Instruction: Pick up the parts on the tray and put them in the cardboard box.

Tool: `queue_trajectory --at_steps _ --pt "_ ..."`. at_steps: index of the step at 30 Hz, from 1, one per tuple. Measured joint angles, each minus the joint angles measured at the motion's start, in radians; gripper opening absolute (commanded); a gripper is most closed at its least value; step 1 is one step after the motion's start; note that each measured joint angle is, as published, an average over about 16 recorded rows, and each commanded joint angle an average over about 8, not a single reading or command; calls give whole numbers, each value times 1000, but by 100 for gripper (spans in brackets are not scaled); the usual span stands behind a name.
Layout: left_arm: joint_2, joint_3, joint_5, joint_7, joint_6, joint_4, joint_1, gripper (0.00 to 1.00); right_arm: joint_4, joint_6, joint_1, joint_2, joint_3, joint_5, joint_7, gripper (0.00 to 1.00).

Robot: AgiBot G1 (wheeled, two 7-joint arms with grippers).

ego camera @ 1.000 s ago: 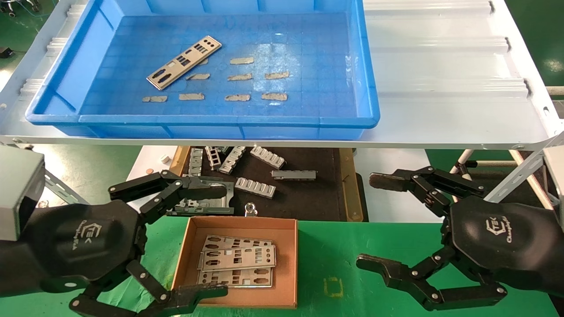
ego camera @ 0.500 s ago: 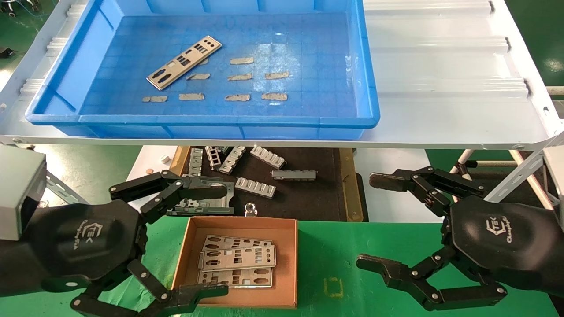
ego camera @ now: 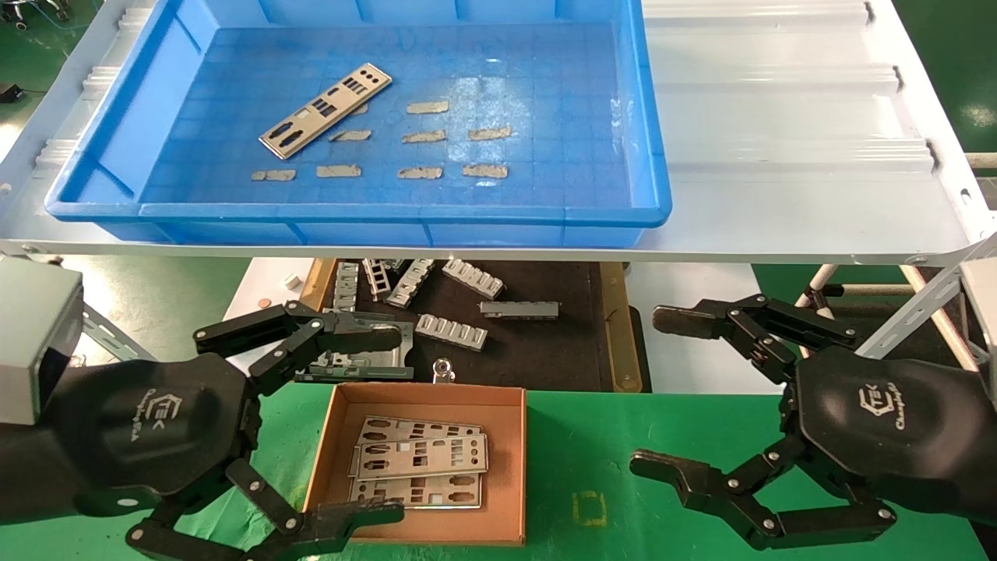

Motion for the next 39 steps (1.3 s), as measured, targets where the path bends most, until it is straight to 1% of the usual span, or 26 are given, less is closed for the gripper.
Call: queue_trajectory --at_steps 39 --pt "0 0 0 0 0 0 0 100 0 0 0 0 0 0 0 100"
